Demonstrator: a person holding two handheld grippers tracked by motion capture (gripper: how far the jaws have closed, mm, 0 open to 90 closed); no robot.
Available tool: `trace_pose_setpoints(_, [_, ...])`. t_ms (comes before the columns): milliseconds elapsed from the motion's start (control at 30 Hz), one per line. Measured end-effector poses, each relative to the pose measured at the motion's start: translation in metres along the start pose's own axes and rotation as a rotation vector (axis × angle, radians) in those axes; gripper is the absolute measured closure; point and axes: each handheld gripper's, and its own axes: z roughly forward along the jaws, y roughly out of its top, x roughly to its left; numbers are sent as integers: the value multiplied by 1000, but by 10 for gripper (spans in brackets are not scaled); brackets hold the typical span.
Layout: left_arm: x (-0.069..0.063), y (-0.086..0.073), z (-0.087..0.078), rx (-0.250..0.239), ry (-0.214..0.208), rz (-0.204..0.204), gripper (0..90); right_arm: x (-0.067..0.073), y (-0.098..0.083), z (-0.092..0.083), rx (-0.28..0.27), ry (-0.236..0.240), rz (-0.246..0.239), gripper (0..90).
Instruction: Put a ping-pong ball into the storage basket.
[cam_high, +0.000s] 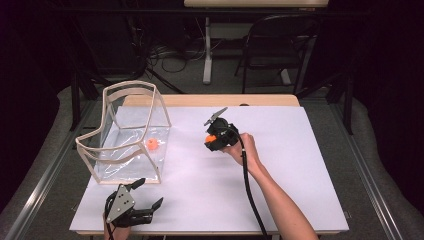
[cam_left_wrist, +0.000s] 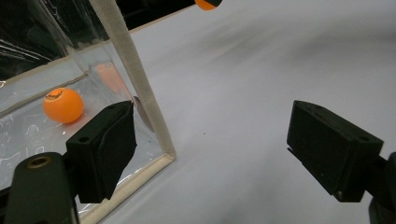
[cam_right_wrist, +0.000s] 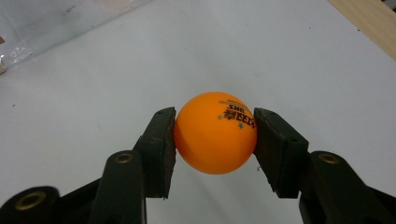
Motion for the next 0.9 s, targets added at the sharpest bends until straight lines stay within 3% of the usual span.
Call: trace_pose_setpoints(900, [0, 0, 0, 1, -5, 6, 157, 31, 23, -2, 20, 57, -78, 505])
